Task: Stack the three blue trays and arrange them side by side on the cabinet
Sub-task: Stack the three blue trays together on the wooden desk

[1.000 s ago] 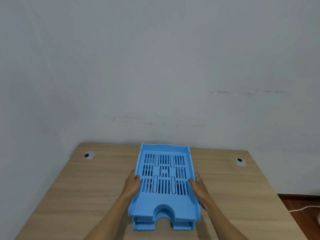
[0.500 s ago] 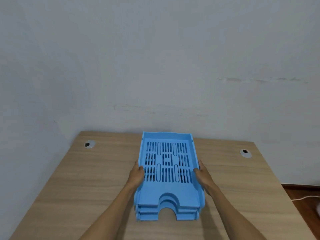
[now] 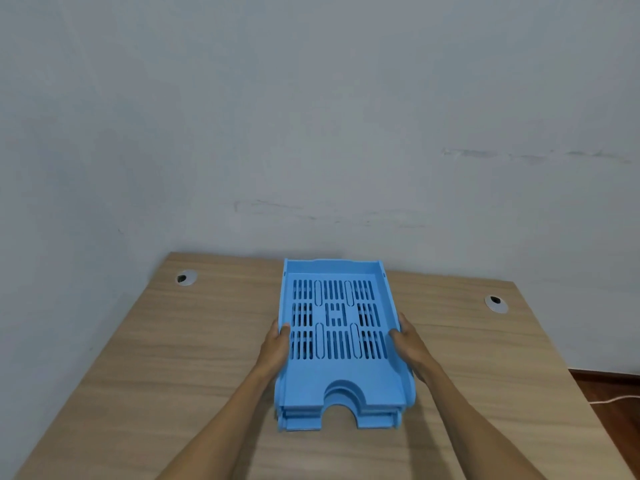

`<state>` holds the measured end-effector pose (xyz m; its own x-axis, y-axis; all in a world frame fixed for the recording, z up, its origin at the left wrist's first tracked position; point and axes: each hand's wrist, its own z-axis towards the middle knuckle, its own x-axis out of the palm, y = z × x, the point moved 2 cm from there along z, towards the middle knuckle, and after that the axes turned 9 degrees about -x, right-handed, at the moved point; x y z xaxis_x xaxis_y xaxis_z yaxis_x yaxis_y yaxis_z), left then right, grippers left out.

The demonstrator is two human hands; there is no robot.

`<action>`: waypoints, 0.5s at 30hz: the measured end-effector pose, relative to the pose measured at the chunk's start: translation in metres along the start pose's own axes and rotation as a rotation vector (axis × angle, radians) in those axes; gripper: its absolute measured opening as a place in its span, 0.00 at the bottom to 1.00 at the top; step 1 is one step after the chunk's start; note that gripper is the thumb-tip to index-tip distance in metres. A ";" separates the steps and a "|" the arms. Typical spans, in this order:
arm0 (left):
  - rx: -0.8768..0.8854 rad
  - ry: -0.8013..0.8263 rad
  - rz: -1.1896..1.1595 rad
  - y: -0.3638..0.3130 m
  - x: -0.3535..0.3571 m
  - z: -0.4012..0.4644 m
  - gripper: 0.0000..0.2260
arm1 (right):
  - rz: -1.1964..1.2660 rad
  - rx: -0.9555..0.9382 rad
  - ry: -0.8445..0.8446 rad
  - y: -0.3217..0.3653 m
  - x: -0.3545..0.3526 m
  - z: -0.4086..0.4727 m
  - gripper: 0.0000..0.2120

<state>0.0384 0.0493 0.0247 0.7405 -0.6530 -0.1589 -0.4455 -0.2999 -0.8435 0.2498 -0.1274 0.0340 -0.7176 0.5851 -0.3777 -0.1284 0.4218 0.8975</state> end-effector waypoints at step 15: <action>-0.092 0.224 -0.134 -0.001 -0.025 0.029 0.28 | 0.313 0.112 -0.085 -0.019 0.012 -0.019 0.23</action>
<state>0.0349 0.0865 0.0145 0.6708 -0.7377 0.0772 -0.4026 -0.4495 -0.7974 0.2312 -0.1413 0.0172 -0.6499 0.7521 -0.1096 0.1686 0.2833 0.9441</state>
